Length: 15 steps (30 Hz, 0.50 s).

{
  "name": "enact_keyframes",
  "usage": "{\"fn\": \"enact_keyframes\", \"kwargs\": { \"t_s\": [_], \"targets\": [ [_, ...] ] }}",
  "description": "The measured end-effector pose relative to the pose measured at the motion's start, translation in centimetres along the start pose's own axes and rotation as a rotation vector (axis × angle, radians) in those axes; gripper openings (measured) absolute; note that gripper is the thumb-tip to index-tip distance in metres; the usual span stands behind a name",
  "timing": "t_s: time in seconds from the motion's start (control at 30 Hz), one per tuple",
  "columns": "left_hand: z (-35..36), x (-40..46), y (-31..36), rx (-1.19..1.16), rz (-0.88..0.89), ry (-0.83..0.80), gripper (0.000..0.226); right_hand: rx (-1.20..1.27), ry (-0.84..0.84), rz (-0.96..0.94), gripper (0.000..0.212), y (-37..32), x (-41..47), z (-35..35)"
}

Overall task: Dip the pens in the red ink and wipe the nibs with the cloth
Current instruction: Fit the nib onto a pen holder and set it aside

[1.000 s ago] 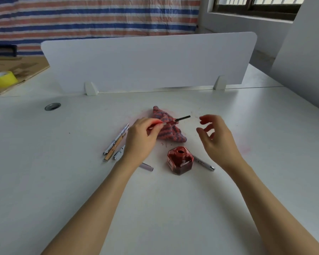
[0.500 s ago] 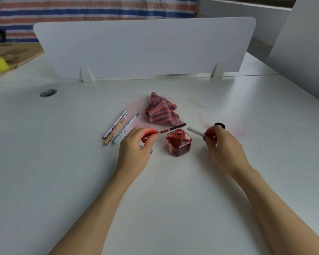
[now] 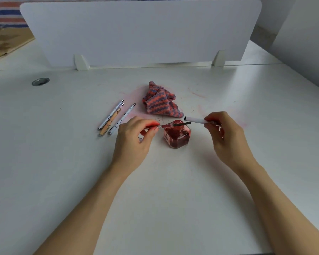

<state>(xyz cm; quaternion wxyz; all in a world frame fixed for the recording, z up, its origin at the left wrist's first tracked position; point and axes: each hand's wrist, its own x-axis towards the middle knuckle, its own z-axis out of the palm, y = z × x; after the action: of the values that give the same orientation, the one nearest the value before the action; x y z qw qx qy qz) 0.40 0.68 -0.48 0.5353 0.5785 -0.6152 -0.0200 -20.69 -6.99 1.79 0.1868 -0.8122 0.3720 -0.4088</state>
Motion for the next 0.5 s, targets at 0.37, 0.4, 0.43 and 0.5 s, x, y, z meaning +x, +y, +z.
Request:
{"fn": "enact_keyframes", "kwargs": {
  "t_s": [0.37, 0.4, 0.43, 0.5],
  "targets": [
    [-0.8, 0.4, 1.1, 0.081, 0.045, 0.065, 0.020, 0.014, 0.038, 0.011, 0.008, 0.8, 0.2, -0.2],
    [-0.8, 0.3, 1.0, 0.090, 0.050, 0.057, 0.021, 0.016, 0.031, 0.008, 0.008, 0.7, 0.1, -0.2],
    [-0.7, 0.3, 0.9, 0.091, 0.053, 0.048, 0.022, 0.019, 0.026, 0.002, 0.008, 0.6, 0.1, -0.1],
    [-0.7, 0.4, 0.8, 0.048, 0.041, 0.028, 0.022, 0.023, 0.025, -0.021, 0.009, 0.5, 0.0, 0.0]
  ]
}}
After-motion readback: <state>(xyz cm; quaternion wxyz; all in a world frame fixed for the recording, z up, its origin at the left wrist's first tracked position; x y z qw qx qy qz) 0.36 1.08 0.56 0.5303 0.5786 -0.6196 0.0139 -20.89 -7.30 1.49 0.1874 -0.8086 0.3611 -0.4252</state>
